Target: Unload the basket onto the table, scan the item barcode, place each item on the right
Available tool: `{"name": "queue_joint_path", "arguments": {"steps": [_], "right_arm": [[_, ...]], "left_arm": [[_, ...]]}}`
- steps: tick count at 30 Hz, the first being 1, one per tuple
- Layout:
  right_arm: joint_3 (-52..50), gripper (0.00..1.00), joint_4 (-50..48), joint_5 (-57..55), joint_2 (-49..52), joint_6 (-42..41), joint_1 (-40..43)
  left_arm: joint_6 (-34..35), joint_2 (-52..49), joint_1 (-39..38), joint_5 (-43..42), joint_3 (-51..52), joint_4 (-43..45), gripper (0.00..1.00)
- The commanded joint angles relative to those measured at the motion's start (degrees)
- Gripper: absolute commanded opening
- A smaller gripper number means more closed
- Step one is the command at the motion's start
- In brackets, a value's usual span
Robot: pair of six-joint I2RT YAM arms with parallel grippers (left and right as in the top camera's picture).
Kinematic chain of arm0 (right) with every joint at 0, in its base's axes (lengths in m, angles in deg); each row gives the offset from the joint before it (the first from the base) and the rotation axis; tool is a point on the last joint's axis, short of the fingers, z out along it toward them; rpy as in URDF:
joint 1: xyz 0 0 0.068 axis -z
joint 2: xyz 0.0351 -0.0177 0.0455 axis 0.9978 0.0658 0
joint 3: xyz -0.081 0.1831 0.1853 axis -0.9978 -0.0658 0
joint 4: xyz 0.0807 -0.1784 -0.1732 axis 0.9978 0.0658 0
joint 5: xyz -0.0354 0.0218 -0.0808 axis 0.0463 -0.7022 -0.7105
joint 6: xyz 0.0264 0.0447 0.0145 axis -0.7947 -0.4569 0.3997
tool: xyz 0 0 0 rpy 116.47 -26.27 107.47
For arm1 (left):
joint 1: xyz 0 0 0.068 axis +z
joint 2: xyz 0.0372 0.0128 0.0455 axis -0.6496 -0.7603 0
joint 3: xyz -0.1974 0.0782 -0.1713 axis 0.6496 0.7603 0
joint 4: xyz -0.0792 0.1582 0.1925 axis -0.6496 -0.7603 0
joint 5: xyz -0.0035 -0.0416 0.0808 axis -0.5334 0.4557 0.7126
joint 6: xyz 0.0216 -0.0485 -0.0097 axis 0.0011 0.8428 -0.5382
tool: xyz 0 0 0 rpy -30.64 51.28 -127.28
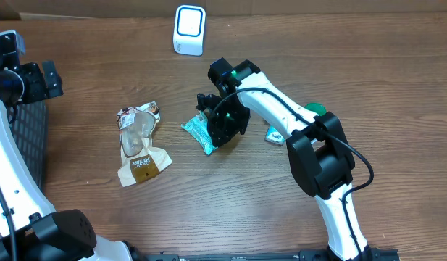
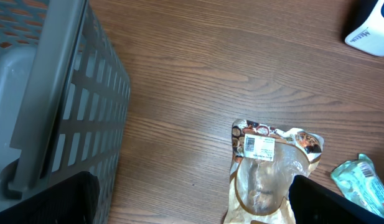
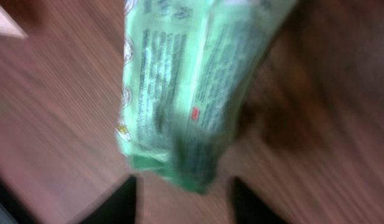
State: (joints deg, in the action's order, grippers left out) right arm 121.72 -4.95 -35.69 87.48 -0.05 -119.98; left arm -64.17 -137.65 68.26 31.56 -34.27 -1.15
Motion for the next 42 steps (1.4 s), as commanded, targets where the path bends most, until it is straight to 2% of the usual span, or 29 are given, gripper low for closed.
{"name": "queue_joint_path", "arguments": {"steps": [1, 3, 5, 9, 14, 19, 21, 22, 24, 28, 34, 39, 42], "right_arm": [[1.9, 0.64, -2.4, -4.6, -1.4, 4.1, 0.7], [3.8, 0.62, -5.2, -4.7, -1.4, -8.0, 1.0], [4.7, 0.61, -6.3, -4.6, -1.4, -15.9, 1.0], [4.9, 0.47, -9.4, -6.4, -1.2, -35.5, 1.0], [1.1, 0.42, -17.6, -22.7, -0.9, -46.6, 0.9], [-2.0, 0.37, -23.1, -23.0, -0.3, -44.8, 0.8], [-2.0, 0.36, -24.3, -18.9, -0.3, -38.4, 0.4], [-2.0, 0.37, -25.2, -13.4, -0.3, -29.1, -0.1], [-2.0, 0.37, -25.4, -10.8, -0.3, -21.0, -1.3], [-2.0, 0.37, -23.8, -12.1, -0.3, -13.6, -4.8], [-2.0, 0.37, -22.9, -13.4, -0.3, -12.7, -7.5], [-2.0, 0.36, -21.5, -6.6, -0.3, -9.7, -9.0], [-1.0, 0.36, -19.7, -6.7, -0.4, -9.6, -9.7]], "left_arm": [[-1.5, 0.0, -0.1, 0.0, -0.5, 0.0, 1.0], [-1.5, 0.0, -0.1, -0.1, -0.5, 0.0, 1.0], [-1.5, 0.0, -0.1, -0.1, -0.5, 0.0, 1.0], [-1.5, 0.0, -0.1, -0.1, -0.5, 0.0, 1.0], [-1.5, 0.0, -0.1, -0.1, -0.5, 0.0, 1.0], [-1.5, 0.0, -0.1, -0.1, -0.5, 0.0, 1.0], [-1.5, 0.0, -0.1, 0.0, -0.5, 0.0, 0.99], [-1.5, 0.0, -0.1, -0.1, -0.5, 0.0, 1.0], [-1.5, 0.0, -0.1, -0.1, -0.5, 0.0, 1.0], [-1.5, 0.0, -0.1, -0.1, -0.5, 0.0, 1.0], [-1.5, 0.0, -0.1, -0.1, -0.5, 0.0, 1.0], [-1.5, 0.0, -0.1, 0.0, -0.5, 0.0, 1.0], [-1.5, 0.0, -0.1, -0.1, -0.5, 0.0, 1.0]]}}
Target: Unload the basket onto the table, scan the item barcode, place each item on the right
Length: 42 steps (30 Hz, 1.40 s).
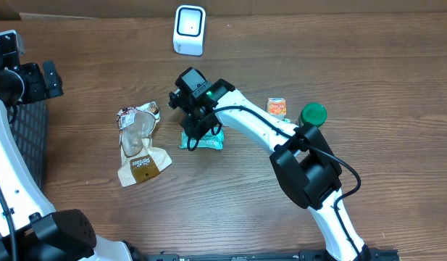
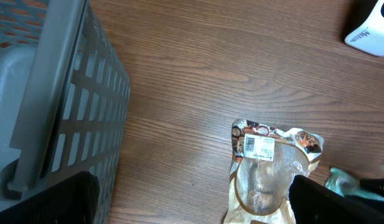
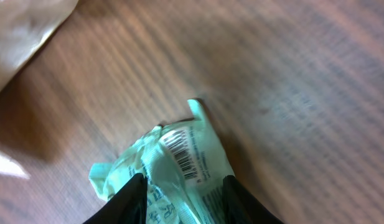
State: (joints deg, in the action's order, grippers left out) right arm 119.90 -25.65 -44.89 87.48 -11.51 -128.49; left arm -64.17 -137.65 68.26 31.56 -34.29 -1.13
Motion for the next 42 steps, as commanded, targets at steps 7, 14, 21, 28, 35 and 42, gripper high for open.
{"name": "queue_joint_path", "arguments": {"steps": [7, 14, 21, 28, 35, 42], "right_arm": [[10.9, 0.4, 10.8, 2.4, -4.4, -8.9, 2.3], [10.1, 0.47, 22.9, 4.9, -5.2, -14.0, 12.7], [-1.7, 0.47, 16.7, 20.5, -3.5, -8.4, 16.2], [-12.3, 0.53, 4.4, 26.5, -3.0, -14.0, 14.6], [-18.1, 0.31, -6.0, 29.5, -2.7, -22.5, 12.7], [-17.6, 0.04, -6.5, 33.0, -3.3, -22.4, 13.7]], "left_arm": [[-1.5, 0.0, -0.1, 0.0, -0.5, 0.0, 1.0], [-1.5, 0.0, -0.1, -0.1, -0.5, 0.0, 1.0], [-1.5, 0.0, -0.1, -0.1, -0.5, 0.0, 1.0], [-1.5, 0.0, -0.1, -0.1, -0.5, 0.0, 1.0], [-1.5, 0.0, -0.1, -0.1, -0.5, 0.0, 1.0], [-1.5, 0.0, -0.1, -0.1, -0.5, 0.0, 1.0]]}}
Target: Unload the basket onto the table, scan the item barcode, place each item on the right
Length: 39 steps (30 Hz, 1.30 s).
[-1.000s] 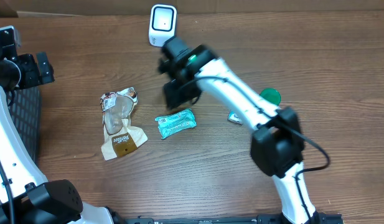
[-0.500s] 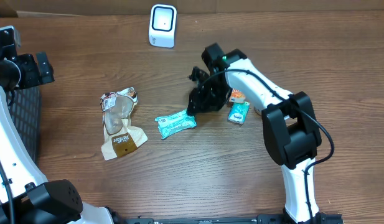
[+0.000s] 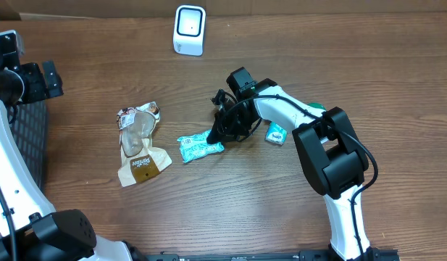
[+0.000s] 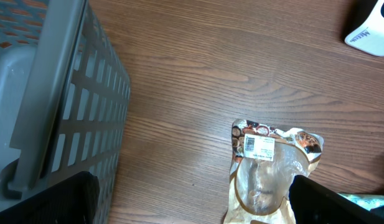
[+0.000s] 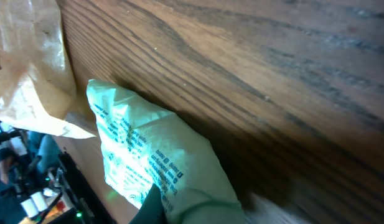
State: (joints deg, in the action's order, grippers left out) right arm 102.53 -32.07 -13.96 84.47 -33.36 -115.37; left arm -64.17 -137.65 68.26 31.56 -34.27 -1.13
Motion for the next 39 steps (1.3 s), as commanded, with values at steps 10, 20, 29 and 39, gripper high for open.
{"name": "queue_joint_path", "arguments": {"steps": [10, 20, 29, 39], "right_arm": [[0.8, 0.04, 1.9, 3.0, -24.6, 5.7, 3.9], [0.8, 0.04, 7.1, -1.7, -40.9, 3.7, 3.9], [0.8, 0.04, 5.6, -3.5, -40.9, -4.1, 3.9], [12.9, 0.04, 10.4, -23.6, -35.9, -9.6, 2.4]], "left_arm": [[-1.5, 0.0, -0.1, 0.0, -0.5, 0.0, 1.0], [-1.5, 0.0, -0.1, -0.1, -0.5, 0.0, 1.0], [-1.5, 0.0, -0.1, -0.1, -0.5, 0.0, 1.0], [-1.5, 0.0, -0.1, -0.1, -0.5, 0.0, 1.0]]}}
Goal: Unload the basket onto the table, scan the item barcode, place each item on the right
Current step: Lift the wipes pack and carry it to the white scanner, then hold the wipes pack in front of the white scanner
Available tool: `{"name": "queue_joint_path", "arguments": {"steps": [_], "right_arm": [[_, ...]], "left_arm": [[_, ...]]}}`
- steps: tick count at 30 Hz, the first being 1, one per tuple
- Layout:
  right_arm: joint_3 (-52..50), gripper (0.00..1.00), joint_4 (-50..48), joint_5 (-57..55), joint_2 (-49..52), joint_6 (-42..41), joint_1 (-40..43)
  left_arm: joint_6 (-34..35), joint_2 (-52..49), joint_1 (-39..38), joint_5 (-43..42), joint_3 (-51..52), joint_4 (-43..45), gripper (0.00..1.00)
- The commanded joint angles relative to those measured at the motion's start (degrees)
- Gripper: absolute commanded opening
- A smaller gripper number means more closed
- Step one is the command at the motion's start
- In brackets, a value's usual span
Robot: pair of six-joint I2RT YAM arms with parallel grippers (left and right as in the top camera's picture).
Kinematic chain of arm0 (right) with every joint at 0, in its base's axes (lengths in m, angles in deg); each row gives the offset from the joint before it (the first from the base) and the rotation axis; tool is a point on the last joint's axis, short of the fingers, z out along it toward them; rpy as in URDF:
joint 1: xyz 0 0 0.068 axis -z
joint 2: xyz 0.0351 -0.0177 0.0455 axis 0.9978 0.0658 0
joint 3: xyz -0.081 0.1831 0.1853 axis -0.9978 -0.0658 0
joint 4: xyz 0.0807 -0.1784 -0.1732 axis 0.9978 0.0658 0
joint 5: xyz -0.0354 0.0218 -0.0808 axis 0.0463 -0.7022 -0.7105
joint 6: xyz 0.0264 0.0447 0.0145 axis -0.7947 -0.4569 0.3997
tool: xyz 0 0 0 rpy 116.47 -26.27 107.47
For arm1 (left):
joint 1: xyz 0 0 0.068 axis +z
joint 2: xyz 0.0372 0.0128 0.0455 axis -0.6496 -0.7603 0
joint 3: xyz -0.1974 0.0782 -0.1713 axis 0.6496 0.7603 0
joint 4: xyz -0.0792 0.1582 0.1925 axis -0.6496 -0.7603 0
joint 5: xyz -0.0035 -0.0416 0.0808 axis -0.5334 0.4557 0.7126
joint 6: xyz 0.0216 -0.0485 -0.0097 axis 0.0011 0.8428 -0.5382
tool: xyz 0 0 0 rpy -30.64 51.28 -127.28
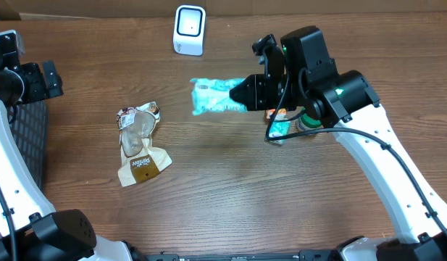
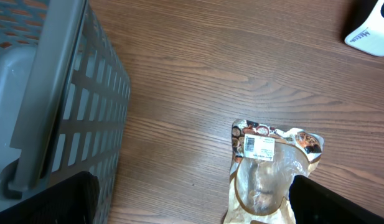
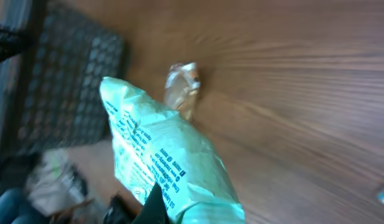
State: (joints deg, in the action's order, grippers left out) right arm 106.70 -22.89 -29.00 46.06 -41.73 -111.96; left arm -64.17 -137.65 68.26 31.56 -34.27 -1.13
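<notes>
My right gripper [image 1: 245, 93] is shut on one end of a teal snack packet [image 1: 214, 96], held in the air with its free end pointing left, below the white barcode scanner [image 1: 189, 30] at the table's back edge. In the right wrist view the packet [image 3: 160, 152] fills the lower left, printed text showing; no barcode shows there. My left gripper [image 2: 192, 205] is open at the far left, over bare wood between the basket and the brown bag, holding nothing.
A crumpled brown-and-clear bag [image 1: 140, 143] with a white label lies left of centre. A dark plastic basket [image 2: 48, 93] stands at the left edge. An orange packet [image 1: 277, 113], a teal packet [image 1: 279, 129] and a green lid [image 1: 307, 119] lie under my right arm.
The right gripper has risen from the table with the teal packet, which was lying on the wood. The packet now hangs in the air nearer the scanner. The left arm is unchanged.
The right gripper was first down over the teal packet at mid-table. Then it was further left with the packet, its barcode showing. Then the packet lay flat with the gripper on its right end. Now it is lifted clear of the table.
</notes>
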Motion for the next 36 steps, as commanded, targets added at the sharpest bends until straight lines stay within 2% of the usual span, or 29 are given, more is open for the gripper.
{"name": "queue_joint_path", "arguments": {"steps": [1, 6, 9, 14, 17, 18, 20, 24, 28, 33, 36], "right_arm": [[12.8, 0.04, 2.8, -10.2, 4.8, -0.7, -1.6], [34.8, 0.04, 9.1, -21.9, 20.2, 3.7, -4.0], [41.7, 0.04, 7.7, -29.2, 27.1, 7.5, -4.4], [41.9, 0.04, -8.2, -40.1, 34.9, 25.5, -5.4], [41.9, 0.04, -16.3, -42.3, 38.4, 34.3, -5.4], [41.9, 0.04, -21.8, -42.3, 40.8, 40.4, -5.4], [41.9, 0.04, -28.1, -42.4, 43.5, 47.4, -5.4], [41.9, 0.04, -39.5, -42.4, 49.4, 73.3, -5.4], [41.9, 0.04, -49.4, -42.4, 53.9, 83.0, -5.4], [41.9, 0.04, -59.7, -42.0, 58.4, 83.5, -5.4], [41.9, 0.04, -61.0, -42.1, 59.9, 88.3, -5.4]], "left_arm": [[-1.5, 0.0, -0.1, -0.1, -0.5, 0.0, 1.0], [-1.5, 0.0, -0.1, -0.1, -0.5, 0.0, 1.0], [-1.5, 0.0, -0.1, 0.0, -0.5, 0.0, 1.0], [-1.5, 0.0, -0.1, -0.1, -0.5, 0.0, 1.0], [-1.5, 0.0, -0.1, 0.0, -0.5, 0.0, 1.0], [-1.5, 0.0, -0.1, -0.1, -0.5, 0.0, 1.0], [-1.5, 0.0, -0.1, -0.1, -0.5, 0.0, 1.0], [-1.5, 0.0, -0.1, -0.1, -0.5, 0.0, 1.0], [-1.5, 0.0, -0.1, -0.1, -0.5, 0.0, 1.0], [-1.5, 0.0, -0.1, -0.1, -0.5, 0.0, 1.0], [-1.5, 0.0, -0.1, -0.1, -0.5, 0.0, 1.0]]}}
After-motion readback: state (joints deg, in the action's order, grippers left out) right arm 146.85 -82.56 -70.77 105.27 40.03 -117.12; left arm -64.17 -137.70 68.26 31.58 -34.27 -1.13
